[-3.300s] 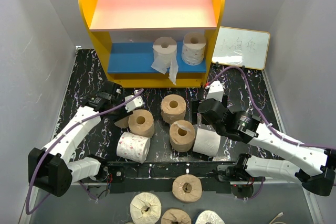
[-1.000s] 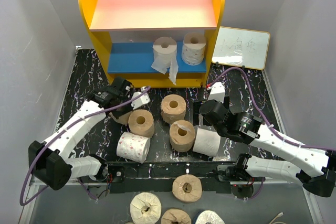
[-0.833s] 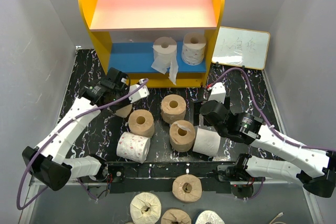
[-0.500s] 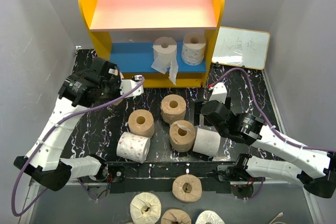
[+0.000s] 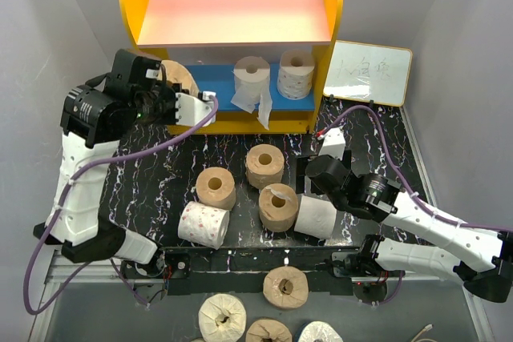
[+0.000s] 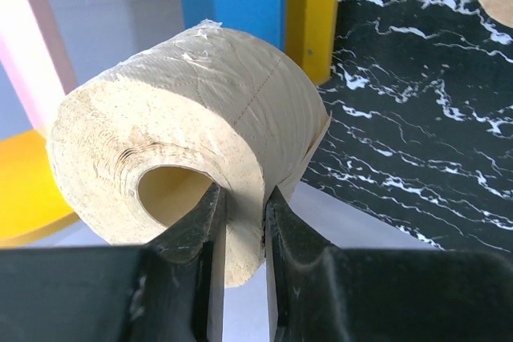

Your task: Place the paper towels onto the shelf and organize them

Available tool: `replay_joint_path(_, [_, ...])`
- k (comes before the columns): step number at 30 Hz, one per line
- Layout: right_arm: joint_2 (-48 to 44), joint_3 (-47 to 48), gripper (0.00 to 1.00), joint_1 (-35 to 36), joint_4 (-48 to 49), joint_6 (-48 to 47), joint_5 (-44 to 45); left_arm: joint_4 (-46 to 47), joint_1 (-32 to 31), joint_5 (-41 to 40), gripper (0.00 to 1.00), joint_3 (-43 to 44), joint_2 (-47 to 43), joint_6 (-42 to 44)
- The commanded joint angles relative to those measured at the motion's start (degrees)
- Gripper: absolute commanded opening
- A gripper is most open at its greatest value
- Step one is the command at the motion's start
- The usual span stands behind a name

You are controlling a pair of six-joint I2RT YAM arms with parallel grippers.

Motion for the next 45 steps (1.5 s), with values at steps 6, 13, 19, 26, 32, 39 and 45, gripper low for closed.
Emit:
replay_joint_path(6, [-3.4,-2.1,0.87,0.0,3.1,1.6,0.3,8.0,0.0,-1.4,0.0,17.6,5.6,3.9])
replay_joint_path(13, [-3.9,-3.0,0.87,0.0,4.1,1.2,0.1,18.3,0.1,-3.1,0.0,16.3,4.2,7.4])
replay_joint_path(19, [-3.0,-3.6,0.87,0.1,4.7,0.8,-0.4,23.6,0.0,-8.0,0.0,16.6,8.1,10.8])
replay_joint_path(26, [-4.0,-3.9,0.87,0.1,5.1,0.7,-0.8,25.3,0.9,-8.8,0.0,22.9,14.9,13.3])
replay_joint_path(32, [-5.3,-4.8,0.87,0.1,6.1,0.7,-0.9,26.0,3.4,-7.1,0.0,26.3,18.3,13.4])
replay_joint_path(39, [-5.6,-5.0,0.87,0.0,6.6,0.1,-1.2,26.7,3.9,-8.0,0.0,24.0,16.4,12.8])
replay_joint_path(45, [-5.9,-5.4,0.87,0.1,7.3,-0.3,-1.4,26.5,4.0,-7.7,0.05,21.1,14.3,12.7])
